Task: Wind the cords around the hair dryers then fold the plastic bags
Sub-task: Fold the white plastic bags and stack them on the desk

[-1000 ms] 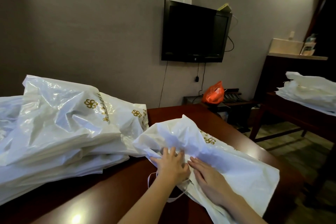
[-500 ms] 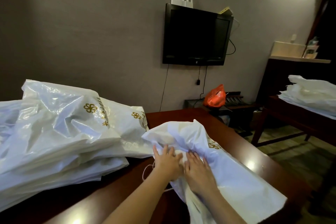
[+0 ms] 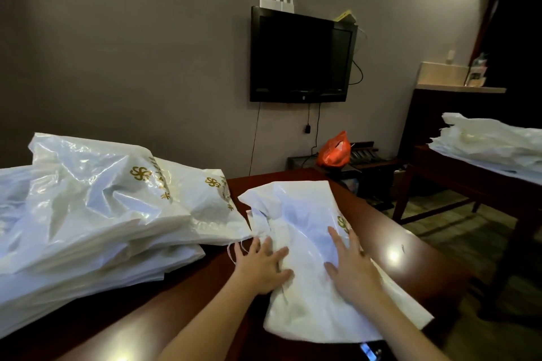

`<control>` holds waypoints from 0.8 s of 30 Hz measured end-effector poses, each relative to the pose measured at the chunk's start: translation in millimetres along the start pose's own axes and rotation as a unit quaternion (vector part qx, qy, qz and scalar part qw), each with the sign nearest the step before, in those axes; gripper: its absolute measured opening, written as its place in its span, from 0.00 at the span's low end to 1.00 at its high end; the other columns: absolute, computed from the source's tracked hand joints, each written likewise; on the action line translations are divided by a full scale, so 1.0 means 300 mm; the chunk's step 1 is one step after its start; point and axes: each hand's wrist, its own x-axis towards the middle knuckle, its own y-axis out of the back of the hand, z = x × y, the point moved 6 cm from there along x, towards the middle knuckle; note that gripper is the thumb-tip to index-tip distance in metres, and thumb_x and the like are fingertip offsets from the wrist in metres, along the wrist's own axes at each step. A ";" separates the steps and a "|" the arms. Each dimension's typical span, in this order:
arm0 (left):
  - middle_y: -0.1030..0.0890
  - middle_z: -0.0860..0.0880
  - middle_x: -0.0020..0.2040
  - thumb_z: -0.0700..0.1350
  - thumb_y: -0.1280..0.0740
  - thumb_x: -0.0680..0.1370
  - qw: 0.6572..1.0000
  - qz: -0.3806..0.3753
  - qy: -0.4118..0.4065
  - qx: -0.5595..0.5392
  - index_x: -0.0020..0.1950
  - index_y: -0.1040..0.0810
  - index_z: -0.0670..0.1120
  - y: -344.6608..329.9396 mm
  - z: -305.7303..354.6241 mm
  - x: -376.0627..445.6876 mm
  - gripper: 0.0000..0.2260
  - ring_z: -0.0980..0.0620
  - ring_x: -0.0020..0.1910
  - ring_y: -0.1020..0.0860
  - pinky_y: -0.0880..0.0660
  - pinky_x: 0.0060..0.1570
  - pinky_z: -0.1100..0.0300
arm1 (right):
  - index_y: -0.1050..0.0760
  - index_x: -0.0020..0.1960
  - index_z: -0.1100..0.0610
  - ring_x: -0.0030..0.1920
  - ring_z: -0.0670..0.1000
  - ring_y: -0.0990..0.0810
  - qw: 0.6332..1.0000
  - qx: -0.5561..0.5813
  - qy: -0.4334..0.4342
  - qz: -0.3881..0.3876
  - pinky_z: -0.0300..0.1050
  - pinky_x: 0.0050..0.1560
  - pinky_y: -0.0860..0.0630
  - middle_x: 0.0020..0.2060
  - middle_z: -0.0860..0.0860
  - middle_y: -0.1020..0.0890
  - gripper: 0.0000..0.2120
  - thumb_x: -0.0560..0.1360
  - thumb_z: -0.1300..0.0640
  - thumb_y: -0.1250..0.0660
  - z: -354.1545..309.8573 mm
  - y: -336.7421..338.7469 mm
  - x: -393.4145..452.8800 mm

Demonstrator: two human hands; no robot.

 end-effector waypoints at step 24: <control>0.56 0.54 0.81 0.62 0.48 0.82 0.984 0.017 0.170 -0.047 0.80 0.51 0.58 -0.093 -0.353 -0.585 0.28 0.51 0.80 0.59 0.56 0.75 0.39 | 0.47 0.77 0.45 0.78 0.48 0.54 0.975 -0.007 0.181 -0.126 0.53 0.76 0.55 0.78 0.45 0.49 0.24 0.82 0.45 0.51 -0.573 -0.128 -0.258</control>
